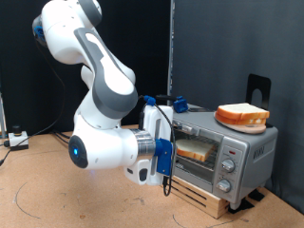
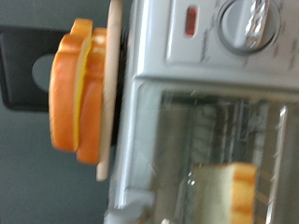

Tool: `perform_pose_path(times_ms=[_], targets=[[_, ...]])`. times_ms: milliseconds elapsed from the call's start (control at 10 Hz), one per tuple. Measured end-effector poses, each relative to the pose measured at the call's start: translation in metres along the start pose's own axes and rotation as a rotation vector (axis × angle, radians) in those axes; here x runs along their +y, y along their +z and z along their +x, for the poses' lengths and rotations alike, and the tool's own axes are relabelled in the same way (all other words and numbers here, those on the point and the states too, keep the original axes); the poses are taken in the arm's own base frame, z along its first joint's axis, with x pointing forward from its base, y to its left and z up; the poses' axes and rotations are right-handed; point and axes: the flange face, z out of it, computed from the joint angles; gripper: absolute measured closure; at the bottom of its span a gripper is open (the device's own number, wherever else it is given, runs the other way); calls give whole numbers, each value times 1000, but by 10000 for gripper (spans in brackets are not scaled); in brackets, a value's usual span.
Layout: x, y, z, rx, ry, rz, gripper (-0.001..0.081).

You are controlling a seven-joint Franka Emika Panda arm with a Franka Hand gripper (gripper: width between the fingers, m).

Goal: Make a piece of toast with the oven

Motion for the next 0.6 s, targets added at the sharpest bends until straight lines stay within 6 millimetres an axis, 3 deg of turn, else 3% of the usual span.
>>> perform_pose_path(times_ms=[600], targets=[[15, 34, 69, -24, 27, -98, -1]])
